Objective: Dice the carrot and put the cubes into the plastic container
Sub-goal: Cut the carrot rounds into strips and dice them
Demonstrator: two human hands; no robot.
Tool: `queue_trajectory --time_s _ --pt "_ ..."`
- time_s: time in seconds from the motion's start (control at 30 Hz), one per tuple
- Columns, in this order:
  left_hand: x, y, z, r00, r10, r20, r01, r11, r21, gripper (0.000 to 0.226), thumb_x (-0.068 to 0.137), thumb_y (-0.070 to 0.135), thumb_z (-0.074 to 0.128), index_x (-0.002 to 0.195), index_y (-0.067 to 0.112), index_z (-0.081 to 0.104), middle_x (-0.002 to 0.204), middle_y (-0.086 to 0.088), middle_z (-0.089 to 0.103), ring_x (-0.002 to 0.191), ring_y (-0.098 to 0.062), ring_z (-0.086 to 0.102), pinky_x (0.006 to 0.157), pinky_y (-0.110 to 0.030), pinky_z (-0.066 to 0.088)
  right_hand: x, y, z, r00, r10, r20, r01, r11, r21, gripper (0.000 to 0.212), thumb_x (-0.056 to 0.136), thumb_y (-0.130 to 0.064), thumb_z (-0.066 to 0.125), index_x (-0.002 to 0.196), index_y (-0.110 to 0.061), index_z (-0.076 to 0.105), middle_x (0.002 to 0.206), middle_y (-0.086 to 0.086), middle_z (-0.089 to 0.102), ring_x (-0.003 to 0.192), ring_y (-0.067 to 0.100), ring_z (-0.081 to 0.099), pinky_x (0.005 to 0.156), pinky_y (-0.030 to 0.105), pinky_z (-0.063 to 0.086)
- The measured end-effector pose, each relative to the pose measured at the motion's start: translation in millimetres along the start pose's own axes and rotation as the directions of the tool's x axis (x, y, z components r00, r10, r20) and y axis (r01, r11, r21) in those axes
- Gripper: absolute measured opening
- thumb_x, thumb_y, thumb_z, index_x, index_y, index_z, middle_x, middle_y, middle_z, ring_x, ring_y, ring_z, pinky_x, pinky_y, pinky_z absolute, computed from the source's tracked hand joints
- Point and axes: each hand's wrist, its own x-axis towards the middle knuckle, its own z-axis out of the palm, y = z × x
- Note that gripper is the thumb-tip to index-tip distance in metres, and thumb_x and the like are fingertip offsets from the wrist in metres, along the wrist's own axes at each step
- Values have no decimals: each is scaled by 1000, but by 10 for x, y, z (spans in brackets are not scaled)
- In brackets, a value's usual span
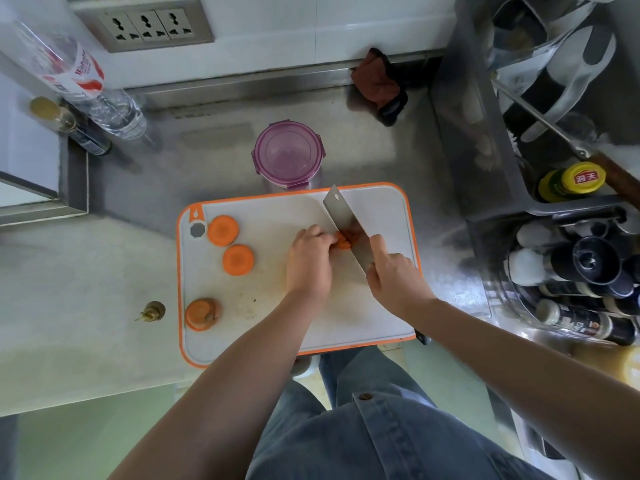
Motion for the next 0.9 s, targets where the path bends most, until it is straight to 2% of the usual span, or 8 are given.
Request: queue_trajectory --time_s 0.1,0.2,0.3,0.47,0.6,0.77,0.83,0.9 --pt "-25 10 -55 1000 -1 -27 1 1000 2 23 87 21 68 110 20 72 97 -2 63 93 -23 57 80 -34 49 -33 1 -118 998 -33 -51 35 998 43 19 94 -5 40 111 -9 33 54 -1 37 46 17 37 44 28 20" --pt "-45 2 -74 1000 -16 -13 17 999 41 30 89 32 66 117 22 68 106 0 63 100 -20 55 85 -32 47 -64 -33 -227 997 -67 -26 67 998 5 20 96 -8 38 114 -11 32 57 -2 40 47 14 40 43 26 23" --pt "-51 -2 -70 999 -26 -24 28 994 104 30 89 37 66 113 21 70 105 0 65 100 -20 54 83 -33 46 -69 -67 -271 997 -77 12 78 996 -44 22 95 -9 38 116 -12 32 59 -2 40 50 15 42 44 26 25" --pt "-31 13 -35 997 -72 -38 76 992 104 16 87 32 67 97 25 77 89 2 66 87 -21 53 69 -31 42 -55 -112 -242 997 -43 67 48 996 -78 27 93 -6 39 119 -10 31 60 -1 39 51 13 38 45 25 22" --pt "-15 9 -19 998 -65 -24 68 992 108 12 85 29 70 92 24 78 85 3 66 84 -20 53 66 -32 46 -18 -117 -171 997 -16 72 20 998 -67 32 93 -5 40 123 -10 30 63 -1 40 53 12 40 45 23 23" --pt "-5 -7 -6 999 -18 -35 22 992 122 9 82 26 73 87 21 78 81 2 65 80 -21 54 62 -32 45 -16 -114 -72 998 -7 66 11 998 -59 42 94 -8 44 132 -13 27 78 5 53 63 20 52 48 23 33" --pt "-2 -22 -4 999 -5 -34 10 991 131 7 82 24 73 85 22 78 78 1 64 79 -23 54 60 -31 41 2 -113 -37 998 3 58 1 998 -58 43 94 -7 44 133 -12 27 72 3 49 63 21 51 49 24 31" --pt "-2 -28 -4 999 -6 -35 11 988 152 6 80 20 74 83 23 78 76 1 63 78 -23 54 58 -30 38 23 -124 4 999 5 45 -2 998 -65 45 94 -7 44 136 -11 26 64 -3 38 57 17 45 46 23 24"
